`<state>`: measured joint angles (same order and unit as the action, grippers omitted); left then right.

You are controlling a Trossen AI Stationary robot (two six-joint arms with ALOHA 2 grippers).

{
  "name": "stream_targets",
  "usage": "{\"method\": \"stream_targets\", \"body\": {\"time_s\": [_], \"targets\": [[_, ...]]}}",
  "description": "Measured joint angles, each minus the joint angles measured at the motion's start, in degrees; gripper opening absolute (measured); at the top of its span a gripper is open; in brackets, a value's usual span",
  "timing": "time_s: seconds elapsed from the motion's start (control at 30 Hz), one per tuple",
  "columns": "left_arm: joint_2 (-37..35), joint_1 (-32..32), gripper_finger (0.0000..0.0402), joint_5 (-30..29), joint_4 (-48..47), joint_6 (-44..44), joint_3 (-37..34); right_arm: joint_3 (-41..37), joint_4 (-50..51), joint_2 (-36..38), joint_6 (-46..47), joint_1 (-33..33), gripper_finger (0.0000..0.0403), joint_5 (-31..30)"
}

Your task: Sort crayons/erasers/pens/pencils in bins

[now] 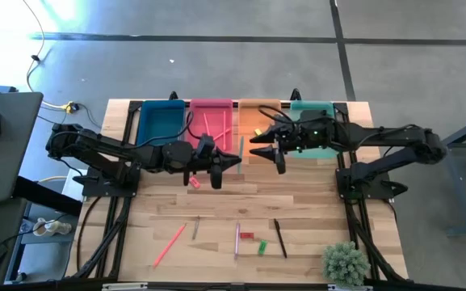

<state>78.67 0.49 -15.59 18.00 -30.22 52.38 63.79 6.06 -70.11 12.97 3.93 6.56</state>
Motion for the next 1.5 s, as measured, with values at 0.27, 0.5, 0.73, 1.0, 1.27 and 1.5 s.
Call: {"method": "stream_targets", "body": {"time_s": [0.27, 0.5, 0.73, 1.0, 1.27, 1.5], "targets": [[0.0, 0.0, 0.0001, 0.0, -0.2, 0.5, 0.0, 0.0, -4.8, -4.6, 2.2, -0.4, 0.0172, 0.5], [0.0, 0.0, 0.0001, 0.0, -0.3, 0.9, 0.0, 0.0, -7.6, -6.4, 3.9, -0.4, 0.0152, 1.0], [0.0, 0.0, 0.0001, 0.0, -0.3, 1.2, 0.0, -0.1, -7.2, -6.7, 4.3, -0.4, 0.0081, 1.0], [0.0, 0.0, 0.0004, 0.0, -0.5, 1.6, 0.0, -0.1, -7.2, -6.7, 5.0, -0.3, 0.0009, 1.0], [0.0, 0.0, 0.0006, 0.0, -0.7, 1.5, 0.0, 0.0, -6.2, -6.7, 5.2, -0.3, 0.0021, 0.4], [0.0, 0.0, 0.0014, -0.5, -3.0, 1.5, 0.0, 0.0, -2.3, -6.7, 5.0, -0.3, 0.0014, -0.5]]}}
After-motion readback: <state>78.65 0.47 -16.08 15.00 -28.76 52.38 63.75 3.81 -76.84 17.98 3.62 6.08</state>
